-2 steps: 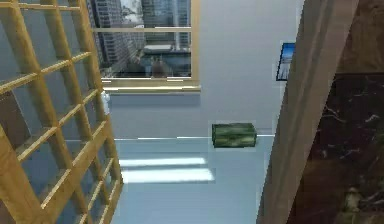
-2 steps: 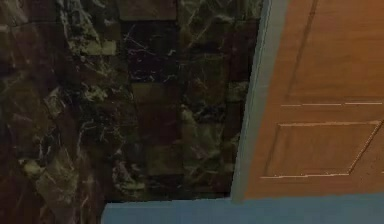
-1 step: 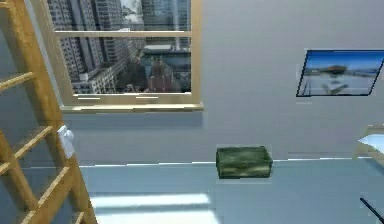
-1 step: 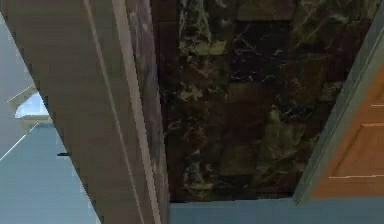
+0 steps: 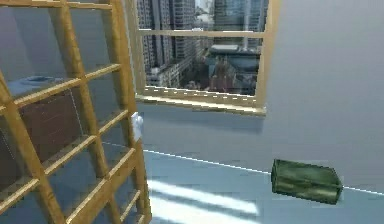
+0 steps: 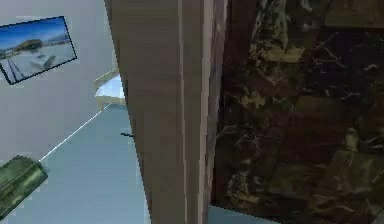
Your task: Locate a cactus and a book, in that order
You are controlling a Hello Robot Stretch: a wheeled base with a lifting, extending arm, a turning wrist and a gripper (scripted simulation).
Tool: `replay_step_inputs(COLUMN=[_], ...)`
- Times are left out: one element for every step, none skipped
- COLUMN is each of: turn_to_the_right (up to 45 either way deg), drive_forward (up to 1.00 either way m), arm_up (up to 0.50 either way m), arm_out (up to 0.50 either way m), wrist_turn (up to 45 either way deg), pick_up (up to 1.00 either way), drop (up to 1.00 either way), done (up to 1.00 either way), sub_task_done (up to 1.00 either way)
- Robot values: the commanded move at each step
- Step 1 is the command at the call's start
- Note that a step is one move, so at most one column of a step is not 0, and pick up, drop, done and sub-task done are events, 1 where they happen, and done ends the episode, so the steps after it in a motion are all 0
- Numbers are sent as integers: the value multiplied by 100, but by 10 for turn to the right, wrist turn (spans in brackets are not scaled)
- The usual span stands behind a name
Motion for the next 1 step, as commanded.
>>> replay_step_inputs(turn_to_the_right=[0], drive_forward=[100], arm_up=[0], arm_out=[0], wrist_turn=[0], pick_up=[0], drop=[0], done=[0], sub_task_done=[0])
